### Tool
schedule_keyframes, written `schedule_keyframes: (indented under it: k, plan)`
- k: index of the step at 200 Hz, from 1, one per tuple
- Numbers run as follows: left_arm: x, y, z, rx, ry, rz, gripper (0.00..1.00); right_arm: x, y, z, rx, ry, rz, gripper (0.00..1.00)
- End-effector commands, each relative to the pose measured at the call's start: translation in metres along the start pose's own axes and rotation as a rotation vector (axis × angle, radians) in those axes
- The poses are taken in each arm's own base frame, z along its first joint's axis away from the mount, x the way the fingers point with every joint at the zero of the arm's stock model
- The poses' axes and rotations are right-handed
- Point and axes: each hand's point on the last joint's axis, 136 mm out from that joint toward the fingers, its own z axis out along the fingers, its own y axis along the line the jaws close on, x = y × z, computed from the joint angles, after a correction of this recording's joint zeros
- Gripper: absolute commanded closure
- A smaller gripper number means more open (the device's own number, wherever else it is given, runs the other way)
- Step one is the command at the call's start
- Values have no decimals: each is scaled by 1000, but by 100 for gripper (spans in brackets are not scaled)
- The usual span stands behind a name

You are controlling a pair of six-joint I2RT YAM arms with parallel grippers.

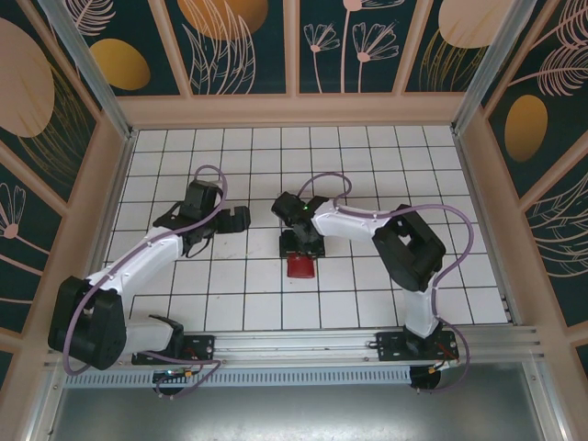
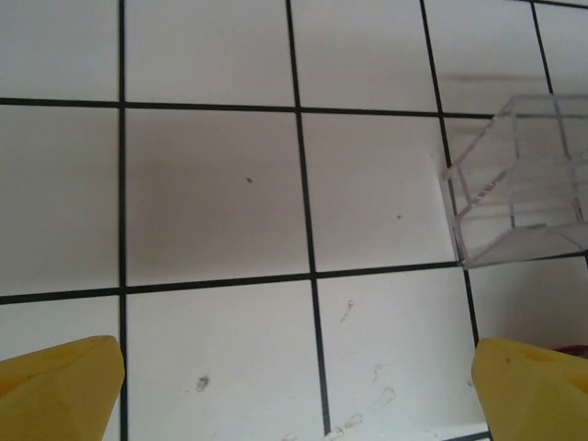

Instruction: Take the credit cards out of the card holder

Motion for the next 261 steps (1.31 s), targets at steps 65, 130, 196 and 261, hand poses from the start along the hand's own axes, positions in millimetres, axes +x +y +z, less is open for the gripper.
schedule_keyframes:
  k: [65, 130, 196, 261]
  plan:
    - [11, -25, -9, 65, -2, -39, 4, -7, 13, -41, -130, -94, 18, 6]
    - [27, -71, -9, 120, 55, -27, 9, 2, -5, -57, -370, -116, 67, 13]
    - [64, -135, 8, 253, 179, -6, 39, 20, -18, -46, -572, -63, 53, 39]
    - [96, -156, 24, 194, 260, 37, 55, 26, -26, -24, -553, -24, 42, 52]
